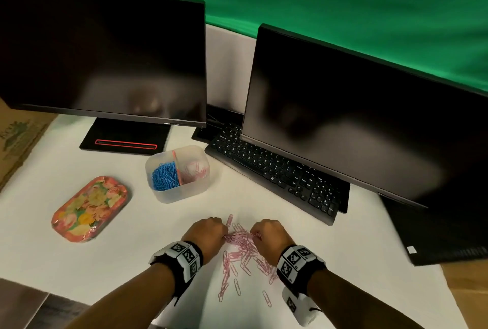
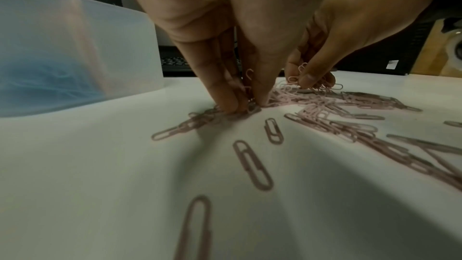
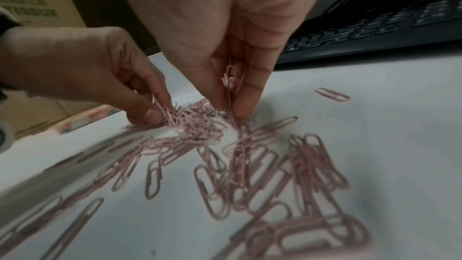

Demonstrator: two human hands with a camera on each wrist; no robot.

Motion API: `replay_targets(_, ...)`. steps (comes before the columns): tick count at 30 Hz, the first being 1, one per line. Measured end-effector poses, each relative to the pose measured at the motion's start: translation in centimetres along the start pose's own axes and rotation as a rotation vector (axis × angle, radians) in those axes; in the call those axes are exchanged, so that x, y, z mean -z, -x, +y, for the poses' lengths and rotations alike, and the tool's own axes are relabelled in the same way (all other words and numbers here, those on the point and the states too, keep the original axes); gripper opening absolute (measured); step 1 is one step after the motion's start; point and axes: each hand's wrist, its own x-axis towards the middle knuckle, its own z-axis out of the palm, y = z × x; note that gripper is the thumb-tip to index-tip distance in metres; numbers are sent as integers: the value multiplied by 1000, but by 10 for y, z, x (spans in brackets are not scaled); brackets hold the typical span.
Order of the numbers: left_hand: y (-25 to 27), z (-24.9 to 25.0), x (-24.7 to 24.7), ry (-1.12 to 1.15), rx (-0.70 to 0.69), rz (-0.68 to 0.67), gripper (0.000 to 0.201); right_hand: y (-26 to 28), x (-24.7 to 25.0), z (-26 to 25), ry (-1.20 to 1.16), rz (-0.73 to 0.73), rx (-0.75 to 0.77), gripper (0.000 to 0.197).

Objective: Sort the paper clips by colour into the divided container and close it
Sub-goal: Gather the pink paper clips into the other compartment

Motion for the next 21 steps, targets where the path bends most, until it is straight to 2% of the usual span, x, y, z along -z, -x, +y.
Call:
replay_targets(7, 11, -10, 18, 147, -16, 73, 25, 0, 15, 2, -132, 53, -18, 25)
replay_targets(13, 24, -13, 50, 312, -31, 265, 17, -2, 30, -2, -213, 90, -48, 20)
replay_targets(18, 13, -35, 99, 403, 80, 432, 12, -9, 41, -16, -270, 119, -33, 17)
replay_targets(21, -9, -59, 124, 345, 197, 509, 10, -15, 50, -30, -287, 141, 2, 14)
